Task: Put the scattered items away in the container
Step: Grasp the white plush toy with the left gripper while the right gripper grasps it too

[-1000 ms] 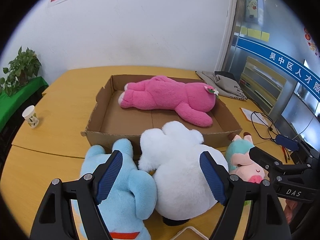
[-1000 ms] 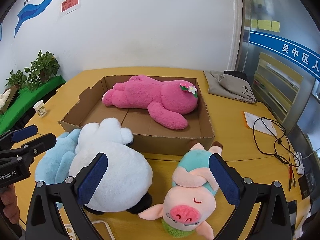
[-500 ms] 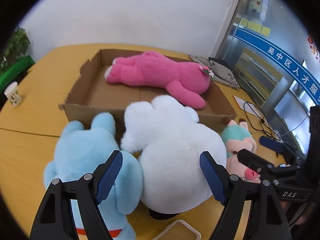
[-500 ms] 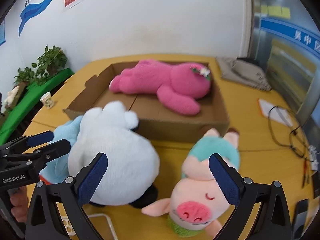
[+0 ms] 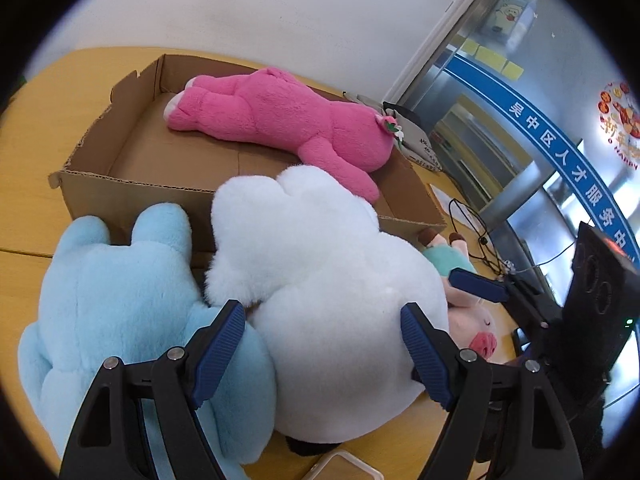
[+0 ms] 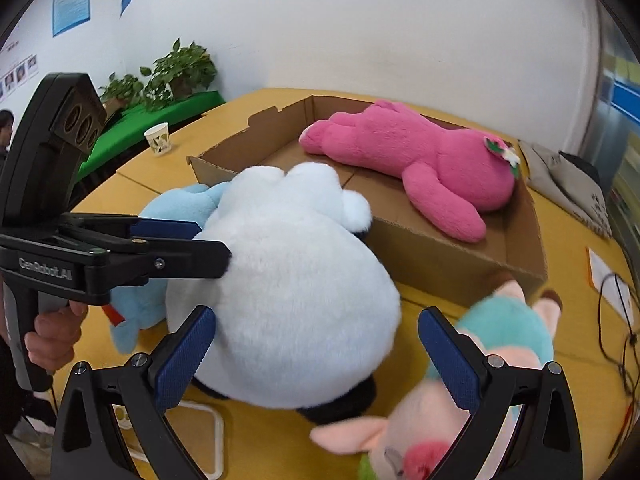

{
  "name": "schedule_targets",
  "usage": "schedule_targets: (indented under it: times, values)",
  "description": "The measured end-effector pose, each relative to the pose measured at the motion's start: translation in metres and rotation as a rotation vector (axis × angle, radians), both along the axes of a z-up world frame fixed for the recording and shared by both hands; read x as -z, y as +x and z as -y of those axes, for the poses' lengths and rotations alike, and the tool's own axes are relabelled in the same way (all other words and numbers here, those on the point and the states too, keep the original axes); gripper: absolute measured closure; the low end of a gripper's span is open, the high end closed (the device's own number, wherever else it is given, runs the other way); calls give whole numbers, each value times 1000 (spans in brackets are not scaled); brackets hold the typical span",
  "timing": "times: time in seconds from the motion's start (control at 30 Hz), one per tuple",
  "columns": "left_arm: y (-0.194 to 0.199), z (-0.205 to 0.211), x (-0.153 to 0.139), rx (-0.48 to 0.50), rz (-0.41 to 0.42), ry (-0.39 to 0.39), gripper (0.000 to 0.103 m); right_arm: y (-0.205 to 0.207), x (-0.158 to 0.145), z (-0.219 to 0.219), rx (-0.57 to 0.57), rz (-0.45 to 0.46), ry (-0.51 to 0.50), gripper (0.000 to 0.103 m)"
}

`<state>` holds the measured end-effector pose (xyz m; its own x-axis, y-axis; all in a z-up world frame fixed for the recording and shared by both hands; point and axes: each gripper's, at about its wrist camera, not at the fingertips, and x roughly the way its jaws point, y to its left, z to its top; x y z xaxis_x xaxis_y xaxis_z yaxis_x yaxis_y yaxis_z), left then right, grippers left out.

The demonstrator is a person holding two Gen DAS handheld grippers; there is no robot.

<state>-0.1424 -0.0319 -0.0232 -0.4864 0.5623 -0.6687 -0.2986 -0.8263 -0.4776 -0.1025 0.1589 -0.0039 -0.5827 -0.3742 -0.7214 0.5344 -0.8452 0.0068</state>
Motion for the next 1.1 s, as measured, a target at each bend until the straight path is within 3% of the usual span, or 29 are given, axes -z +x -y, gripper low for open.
schedule_targets:
  times: [0.23, 0.47, 0.67, 0.87, 1.1]
  values:
    - [-19, -6, 18, 80, 88, 36, 23, -29, 26, -1, -54, 180, -114, 0]
    - [-17, -16, 23, 118, 126, 29, 20, -14, 32, 11, -61, 133, -83, 3]
    - [-7, -15, 12, 125, 117, 59, 35, 6, 26, 6, -37, 102, -139, 20]
    - [8, -14, -33, 117, 2, 10, 41, 21, 4, 9, -17, 44, -166, 26]
    - [7, -7, -135, 138, -234, -55, 42, 25, -70, 13, -7, -132, -234, 26]
